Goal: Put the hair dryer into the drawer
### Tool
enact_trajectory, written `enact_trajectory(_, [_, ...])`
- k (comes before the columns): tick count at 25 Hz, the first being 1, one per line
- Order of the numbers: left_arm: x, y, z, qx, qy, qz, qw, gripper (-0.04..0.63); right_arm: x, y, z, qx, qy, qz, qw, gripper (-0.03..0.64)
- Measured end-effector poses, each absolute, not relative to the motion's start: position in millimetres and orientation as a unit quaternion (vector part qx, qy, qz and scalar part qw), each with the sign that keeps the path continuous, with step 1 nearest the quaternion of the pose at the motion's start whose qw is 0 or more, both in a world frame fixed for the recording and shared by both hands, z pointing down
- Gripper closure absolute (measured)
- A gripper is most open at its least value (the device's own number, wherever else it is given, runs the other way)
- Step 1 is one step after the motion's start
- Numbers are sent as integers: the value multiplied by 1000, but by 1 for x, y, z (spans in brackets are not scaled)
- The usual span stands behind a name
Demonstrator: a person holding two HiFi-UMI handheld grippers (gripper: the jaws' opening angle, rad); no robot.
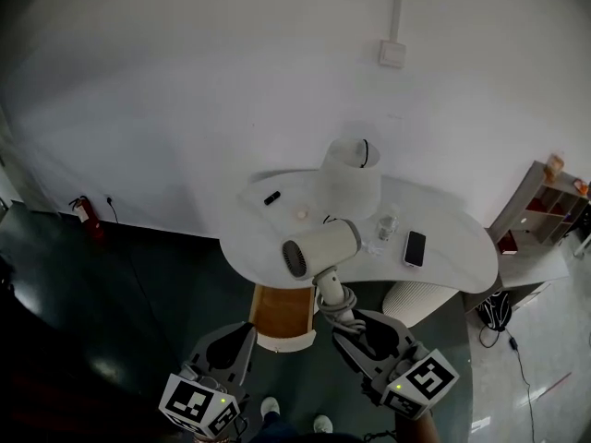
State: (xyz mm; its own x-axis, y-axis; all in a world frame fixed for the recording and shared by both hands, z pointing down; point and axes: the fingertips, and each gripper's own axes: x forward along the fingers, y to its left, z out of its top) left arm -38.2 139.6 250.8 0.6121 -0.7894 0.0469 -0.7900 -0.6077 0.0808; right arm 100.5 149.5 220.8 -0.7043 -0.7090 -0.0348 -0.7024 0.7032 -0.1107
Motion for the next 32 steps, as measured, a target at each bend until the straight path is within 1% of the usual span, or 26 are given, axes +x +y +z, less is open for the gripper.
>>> enact_trajectory(5, [-58,120,248,908,-418,4,42,580,80,139,230,-405,914,-40,2,434])
enact_trajectory(18, [-101,104,250,931,-364,13,40,580,35,132,240,-465,884,-50,6,434])
enact_trajectory(29, [-122,98,267,930,-363,13,64,580,20,125,242,-478,877,-51,-8,434])
enact_trajectory(32, [-122,94,271,927,-368,12,67,580,17,118,239,-469,882,-47,6,434])
